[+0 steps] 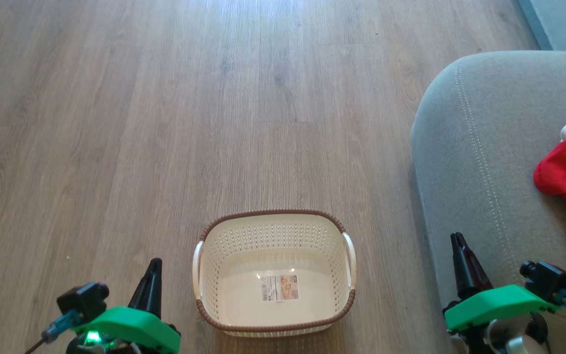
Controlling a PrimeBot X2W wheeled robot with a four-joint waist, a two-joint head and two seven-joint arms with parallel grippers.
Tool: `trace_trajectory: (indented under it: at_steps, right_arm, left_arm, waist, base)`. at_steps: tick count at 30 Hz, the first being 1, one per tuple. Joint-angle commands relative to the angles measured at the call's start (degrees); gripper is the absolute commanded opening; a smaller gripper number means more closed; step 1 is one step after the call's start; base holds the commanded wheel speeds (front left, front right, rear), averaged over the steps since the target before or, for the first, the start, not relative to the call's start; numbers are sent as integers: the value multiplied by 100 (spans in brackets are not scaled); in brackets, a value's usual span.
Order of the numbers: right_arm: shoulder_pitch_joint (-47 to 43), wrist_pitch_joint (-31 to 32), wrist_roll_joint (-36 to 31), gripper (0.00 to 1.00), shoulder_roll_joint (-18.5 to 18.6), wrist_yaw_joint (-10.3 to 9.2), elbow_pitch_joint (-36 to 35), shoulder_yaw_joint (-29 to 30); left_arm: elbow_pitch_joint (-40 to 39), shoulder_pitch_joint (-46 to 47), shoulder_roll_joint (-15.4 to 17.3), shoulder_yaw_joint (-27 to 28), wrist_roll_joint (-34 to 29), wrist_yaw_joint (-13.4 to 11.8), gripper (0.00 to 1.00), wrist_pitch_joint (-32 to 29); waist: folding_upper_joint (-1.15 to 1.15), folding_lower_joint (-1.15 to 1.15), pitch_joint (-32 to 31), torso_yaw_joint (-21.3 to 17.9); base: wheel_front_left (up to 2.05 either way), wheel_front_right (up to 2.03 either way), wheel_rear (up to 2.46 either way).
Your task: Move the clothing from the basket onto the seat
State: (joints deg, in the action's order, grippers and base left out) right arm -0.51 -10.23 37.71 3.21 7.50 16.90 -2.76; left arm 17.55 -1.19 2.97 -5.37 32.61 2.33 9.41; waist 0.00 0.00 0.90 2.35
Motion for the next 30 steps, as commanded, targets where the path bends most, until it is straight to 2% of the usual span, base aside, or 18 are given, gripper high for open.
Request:
trace_trajectory:
  at_steps: [1, 30]
  right_arm:
    - [296, 32, 162, 0, 70, 0, -205, 11]
    - [407, 487, 1899, 0, 94, 0, -236, 221]
  left_arm:
    - [-205, 314, -2, 139, 156, 28, 0, -40]
    - [-251, 448, -5, 471, 1989, 182, 0, -530]
  waist:
    - [0, 0, -1, -3]
    - [0, 0, -23, -76]
  base:
    - [0, 0, 0]
    - [0, 0, 0]
